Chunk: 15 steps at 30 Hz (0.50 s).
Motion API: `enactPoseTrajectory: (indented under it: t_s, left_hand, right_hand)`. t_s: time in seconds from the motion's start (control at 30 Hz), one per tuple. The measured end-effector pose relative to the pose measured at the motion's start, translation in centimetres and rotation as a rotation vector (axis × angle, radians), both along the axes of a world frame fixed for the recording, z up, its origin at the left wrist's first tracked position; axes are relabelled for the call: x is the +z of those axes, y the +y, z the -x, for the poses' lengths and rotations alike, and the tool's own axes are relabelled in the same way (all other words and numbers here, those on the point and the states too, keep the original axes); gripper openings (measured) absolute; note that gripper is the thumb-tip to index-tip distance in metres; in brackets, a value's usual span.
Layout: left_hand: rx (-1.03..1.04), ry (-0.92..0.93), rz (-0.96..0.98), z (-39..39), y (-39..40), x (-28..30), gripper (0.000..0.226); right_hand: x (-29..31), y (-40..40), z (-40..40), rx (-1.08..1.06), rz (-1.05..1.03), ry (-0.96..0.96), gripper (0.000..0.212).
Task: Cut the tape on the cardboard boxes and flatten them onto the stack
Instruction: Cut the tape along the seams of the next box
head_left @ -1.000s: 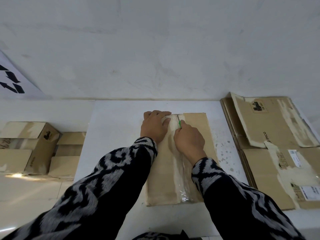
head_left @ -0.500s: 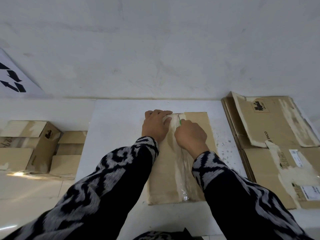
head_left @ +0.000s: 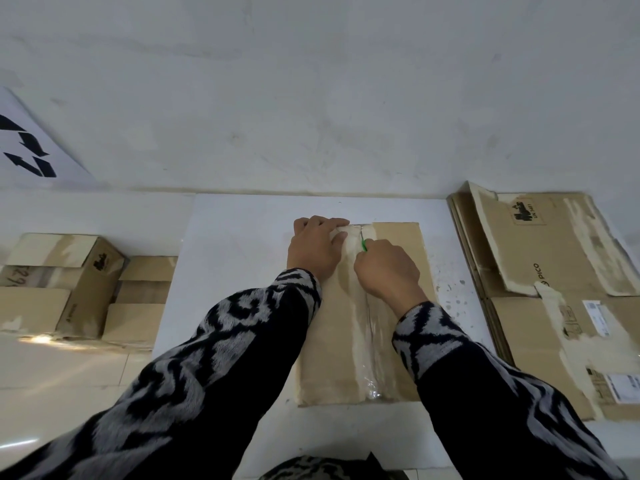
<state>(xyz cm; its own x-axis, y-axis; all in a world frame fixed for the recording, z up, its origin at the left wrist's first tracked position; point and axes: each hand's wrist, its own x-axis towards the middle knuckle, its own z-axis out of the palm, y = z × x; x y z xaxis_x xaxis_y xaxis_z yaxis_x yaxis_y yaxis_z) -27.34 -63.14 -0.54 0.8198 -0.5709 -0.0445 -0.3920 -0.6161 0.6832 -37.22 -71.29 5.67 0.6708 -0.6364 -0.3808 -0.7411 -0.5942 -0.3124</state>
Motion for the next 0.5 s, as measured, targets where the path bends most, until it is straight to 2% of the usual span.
enactPoseTrajectory:
  t_s: [0.2, 0.5]
  left_hand:
    - [-0.003, 0.015, 0.003, -0.09, -0.02, 0.1, 0.03]
    - [0.006, 0.009, 0.016, -0.05, 0.03, 0.02, 0.031]
  right_hand:
    - [-0.05, 0.02, 0.25, -0.024, -0.016, -0.02, 0.02]
    - [0.47, 0.11, 0.66, -0.04, -0.016, -0.016, 0.032]
